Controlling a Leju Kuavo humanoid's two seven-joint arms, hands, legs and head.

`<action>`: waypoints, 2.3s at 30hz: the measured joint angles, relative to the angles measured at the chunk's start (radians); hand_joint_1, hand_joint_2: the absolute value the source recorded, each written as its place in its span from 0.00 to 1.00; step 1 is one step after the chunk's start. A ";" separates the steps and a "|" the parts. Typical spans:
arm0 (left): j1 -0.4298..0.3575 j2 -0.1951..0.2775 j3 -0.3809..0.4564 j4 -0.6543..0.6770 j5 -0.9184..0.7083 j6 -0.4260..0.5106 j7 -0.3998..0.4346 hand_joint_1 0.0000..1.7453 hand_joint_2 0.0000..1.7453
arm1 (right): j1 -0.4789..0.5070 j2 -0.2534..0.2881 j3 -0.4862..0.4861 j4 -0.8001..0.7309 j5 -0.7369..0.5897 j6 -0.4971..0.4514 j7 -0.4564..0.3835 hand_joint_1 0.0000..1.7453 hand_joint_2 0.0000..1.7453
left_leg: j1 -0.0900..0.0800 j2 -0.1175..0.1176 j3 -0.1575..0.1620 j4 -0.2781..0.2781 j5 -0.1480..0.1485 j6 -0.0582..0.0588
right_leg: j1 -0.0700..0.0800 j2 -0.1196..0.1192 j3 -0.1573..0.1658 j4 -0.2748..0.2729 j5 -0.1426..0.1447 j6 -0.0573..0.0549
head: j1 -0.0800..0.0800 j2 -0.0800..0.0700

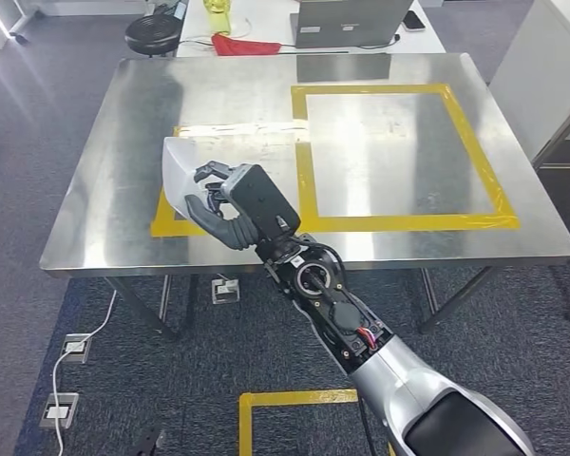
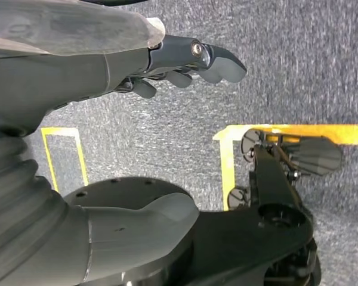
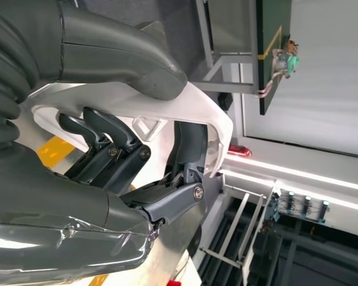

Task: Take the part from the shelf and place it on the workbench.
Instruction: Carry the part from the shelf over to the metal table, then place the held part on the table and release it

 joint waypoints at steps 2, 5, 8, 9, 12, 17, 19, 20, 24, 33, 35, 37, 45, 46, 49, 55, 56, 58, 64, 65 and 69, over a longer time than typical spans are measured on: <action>0.000 0.000 0.000 0.000 0.002 0.001 0.000 0.00 1.00 | 0.000 0.000 0.003 0.002 0.000 0.001 0.001 1.00 1.00 | -0.001 0.000 0.000 0.001 0.000 0.001 | 0.000 0.000 0.000 -0.001 0.000 0.000 | 0.000 0.000; 0.000 0.000 0.000 0.000 0.005 0.002 0.000 0.00 1.00 | 0.000 0.000 0.006 0.006 0.000 0.001 0.003 1.00 1.00 | -0.001 0.000 0.000 0.001 -0.001 0.001 | -0.001 0.000 0.000 -0.002 0.001 0.002 | 0.001 0.000; 0.000 0.000 0.000 0.000 0.007 0.002 0.000 0.00 1.00 | 0.000 0.000 0.009 0.009 0.000 0.001 0.004 1.00 1.00 | -0.001 0.000 0.000 0.001 0.000 0.002 | 0.000 0.000 0.000 -0.002 0.002 0.004 | 0.000 0.000; 0.000 0.000 0.000 0.000 0.007 0.002 0.000 0.00 1.00 | 0.000 0.000 0.010 0.010 0.000 0.001 0.004 1.00 1.00 | -0.001 0.000 0.000 0.001 0.000 0.002 | 0.000 0.000 0.000 -0.002 0.002 0.004 | 0.000 0.000; 0.000 0.000 0.000 0.000 0.007 0.002 0.000 0.00 1.00 | 0.000 0.000 0.012 0.012 0.000 -0.002 0.006 1.00 1.00 | -0.001 0.000 0.000 0.001 0.001 0.002 | 0.001 0.000 -0.001 -0.002 0.003 0.005 | 0.000 0.000; 0.000 0.000 0.000 0.000 0.007 0.002 0.000 0.00 1.00 | 0.000 0.000 0.016 0.015 0.004 -0.015 0.013 1.00 1.00 | 0.001 0.001 0.001 0.001 0.002 0.001 | 0.005 0.000 -0.001 -0.001 0.003 0.005 | 0.000 0.000; 0.000 0.000 0.000 0.000 0.007 0.002 -0.001 0.00 1.00 | 0.000 0.000 0.016 0.015 0.004 -0.017 0.013 1.00 1.00 | 0.002 0.001 0.001 0.001 0.002 0.001 | 0.006 0.000 -0.001 -0.001 0.003 0.004 | 0.000 0.000; 0.000 0.000 0.000 0.000 0.007 0.002 -0.001 0.00 1.00 | 0.000 0.000 0.017 0.015 0.004 -0.017 0.013 1.00 1.00 | 0.003 0.001 0.001 0.001 0.002 0.001 | 0.007 0.000 -0.001 -0.001 0.003 0.004 | 0.000 0.000; 0.000 0.000 -0.001 0.000 0.007 0.002 -0.002 0.00 1.00 | 0.000 0.000 0.018 0.018 0.004 -0.018 0.015 1.00 1.00 | 0.003 0.001 0.001 0.001 0.002 0.001 | 0.007 0.000 -0.001 0.000 0.002 0.004 | 0.000 0.000; 0.000 0.000 -0.001 0.000 0.016 0.007 -0.002 0.00 1.00 | -0.002 0.000 0.020 0.026 0.025 -0.057 0.037 1.00 1.00 | 0.003 0.001 0.001 0.001 0.002 0.000 | 0.007 0.000 -0.001 0.000 0.002 0.004 | 0.000 0.000; 0.000 0.000 -0.001 0.000 0.016 0.007 -0.004 0.00 1.00 | -0.010 0.000 0.022 0.032 0.065 -0.110 0.071 1.00 1.00 | 0.003 0.001 0.001 0.001 0.002 0.000 | 0.007 0.000 -0.001 0.000 0.002 0.004 | 0.000 0.000; 0.000 0.000 -0.001 0.000 0.016 0.006 -0.009 0.00 1.00 | -0.027 0.000 0.032 0.042 0.124 -0.176 0.127 1.00 1.00 | 0.003 0.001 0.001 0.001 0.003 0.000 | 0.007 0.000 -0.001 0.000 0.002 0.004 | 0.000 0.000; -0.001 -0.002 -0.002 0.000 0.015 -0.003 -0.021 0.00 1.00 | -0.098 0.000 0.109 0.094 0.263 -0.279 0.318 1.00 1.00 | 0.003 0.001 0.001 0.001 0.003 0.000 | 0.007 0.000 -0.001 0.001 0.003 0.004 | 0.000 0.000; -0.001 -0.003 -0.003 0.000 0.015 -0.003 -0.020 0.00 1.00 | -0.105 0.000 0.123 0.101 0.272 -0.284 0.337 1.00 1.00 | 0.003 0.001 0.001 0.001 0.003 0.000 | 0.007 0.000 -0.001 0.001 0.002 0.004 | 0.000 0.000; -0.002 -0.005 -0.007 0.000 0.015 -0.006 -0.018 0.00 1.00 | -0.123 0.002 0.166 0.114 0.285 -0.288 0.385 1.00 1.00 | 0.003 0.001 0.001 0.001 0.003 0.000 | 0.007 0.000 -0.001 0.001 0.002 0.004 | 0.000 0.000; -0.003 -0.011 -0.014 0.000 0.015 -0.009 -0.018 0.00 1.00 | -0.158 0.005 0.251 0.122 0.287 -0.296 0.444 1.00 1.00 | 0.003 0.001 0.001 0.001 0.003 0.000 | 0.007 0.000 -0.002 0.001 0.002 0.004 | -0.001 0.000; -0.003 -0.011 -0.016 0.000 0.014 -0.009 -0.018 0.00 1.00 | -0.160 0.005 0.262 0.123 0.286 -0.297 0.446 1.00 1.00 | 0.003 0.001 0.001 0.001 0.003 0.000 | 0.007 0.000 -0.002 0.001 0.002 0.004 | -0.001 0.000; -0.003 -0.013 -0.018 0.000 0.013 -0.010 -0.019 0.00 1.00 | -0.166 0.005 0.283 0.127 0.278 -0.301 0.446 1.00 1.00 | 0.003 0.001 0.001 0.001 0.003 0.000 | 0.007 0.000 -0.002 0.001 0.002 0.004 | -0.001 0.000; -0.010 -0.015 -0.020 0.000 0.013 -0.011 -0.021 0.00 1.00 | -0.176 0.005 0.317 0.132 0.116 -0.286 0.359 1.00 1.00 | 0.003 0.001 0.001 0.001 0.003 -0.001 | 0.007 0.000 -0.002 0.001 0.003 0.004 | -0.001 0.000; -0.011 -0.015 -0.021 0.000 0.013 -0.011 -0.021 0.00 1.00 | -0.176 0.005 0.318 0.132 0.093 -0.279 0.342 1.00 1.00 | 0.003 0.001 0.001 0.001 0.003 -0.001 | 0.007 0.000 -0.002 0.001 0.003 0.004 | -0.001 0.000; -0.014 -0.015 -0.023 0.000 0.013 -0.011 -0.021 0.00 1.00 | -0.176 0.005 0.326 0.133 0.071 -0.270 0.321 1.00 1.00 | 0.003 0.001 0.001 0.001 0.003 -0.001 | 0.007 0.000 -0.002 0.001 0.003 0.004 | -0.001 0.000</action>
